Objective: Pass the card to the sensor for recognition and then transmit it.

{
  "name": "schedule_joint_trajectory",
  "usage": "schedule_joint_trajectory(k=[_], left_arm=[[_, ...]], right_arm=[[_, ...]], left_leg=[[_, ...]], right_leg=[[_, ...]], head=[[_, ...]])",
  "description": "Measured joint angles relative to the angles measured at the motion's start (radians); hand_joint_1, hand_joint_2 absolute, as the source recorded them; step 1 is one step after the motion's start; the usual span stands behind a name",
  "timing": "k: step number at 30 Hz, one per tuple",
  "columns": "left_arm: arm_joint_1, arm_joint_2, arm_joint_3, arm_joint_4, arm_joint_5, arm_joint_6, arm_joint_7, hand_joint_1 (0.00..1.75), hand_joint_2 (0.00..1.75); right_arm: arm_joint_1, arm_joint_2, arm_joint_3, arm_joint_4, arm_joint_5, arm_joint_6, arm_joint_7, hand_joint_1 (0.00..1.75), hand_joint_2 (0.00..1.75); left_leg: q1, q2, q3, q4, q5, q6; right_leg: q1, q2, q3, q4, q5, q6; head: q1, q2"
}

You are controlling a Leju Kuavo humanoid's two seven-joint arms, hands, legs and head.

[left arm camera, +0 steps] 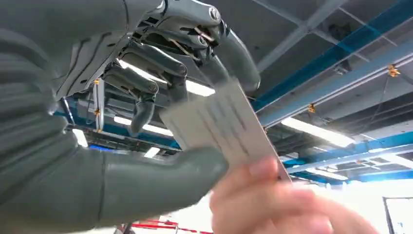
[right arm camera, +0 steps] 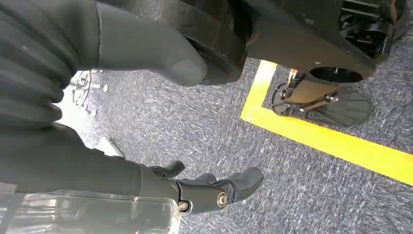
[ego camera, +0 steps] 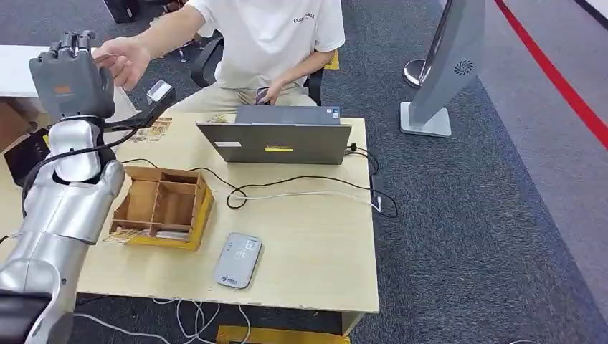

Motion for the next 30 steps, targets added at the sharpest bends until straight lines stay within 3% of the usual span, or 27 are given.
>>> schedule_joint_trajectory(k=[6,11,12,14,18,22,30], left_arm=[[0.093,-0.022,0.022,-0.062,0.002,-0.010,-0.080,0.00,1.75],[0.285,-0.041,0.021,-0.312,0.012,-0.055,-0.160,0.00,1.75],[0.380,-0.041,0.009,-0.422,0.011,-0.050,-0.177,0.00,1.75],[0.503,-0.038,-0.006,-0.549,0.008,-0.017,-0.186,0.00,1.75],[0.719,-0.011,-0.044,-0.740,0.004,0.077,-0.200,0.00,1.75],[0.913,0.029,-0.062,-0.869,0.000,0.155,-0.240,0.00,1.75],[1.105,0.147,-0.066,-0.916,-0.001,0.237,-0.261,0.00,1.75]], right_arm=[[0.002,0.000,-0.001,0.000,-0.018,-0.005,-0.010,0.00,1.75],[0.011,0.000,-0.024,0.000,-0.058,-0.005,-0.034,0.00,1.75],[0.020,0.000,-0.036,0.000,-0.077,-0.005,-0.047,0.00,1.75],[0.029,-0.001,-0.054,0.000,-0.092,-0.005,-0.053,0.00,1.75],[0.039,-0.003,-0.081,0.000,-0.108,-0.005,-0.055,0.00,1.75],[0.042,-0.005,-0.108,0.000,-0.124,-0.004,-0.059,0.00,1.75],[0.046,-0.012,-0.128,0.000,-0.117,-0.004,-0.062,0.00,1.75]], left_leg=[[0.000,0.000,0.000,0.000,0.000,0.000],[-0.001,0.003,-0.001,0.000,-0.003,0.000],[-0.001,0.004,0.000,0.000,-0.004,-0.001],[-0.001,0.005,0.000,0.000,-0.006,0.000],[-0.001,0.005,0.000,0.000,-0.008,0.000],[0.000,0.006,0.000,-0.001,-0.009,-0.001],[0.000,0.004,0.000,-0.001,-0.009,-0.001]], right_leg=[[0.000,0.000,0.000,0.000,0.000,0.000],[-0.001,0.003,-0.001,-0.001,-0.001,0.001],[-0.001,0.004,-0.001,-0.001,-0.002,0.001],[-0.001,0.006,-0.002,-0.001,-0.003,0.002],[-0.001,0.006,-0.002,-0.001,-0.006,0.000],[0.000,0.006,-0.002,-0.001,-0.007,0.000],[0.000,0.003,-0.001,0.000,-0.009,0.000]], head=[[0.000,0.000],[0.001,0.000],[0.001,0.000],[0.001,0.000],[0.000,0.000],[0.000,0.000],[0.000,0.000]])
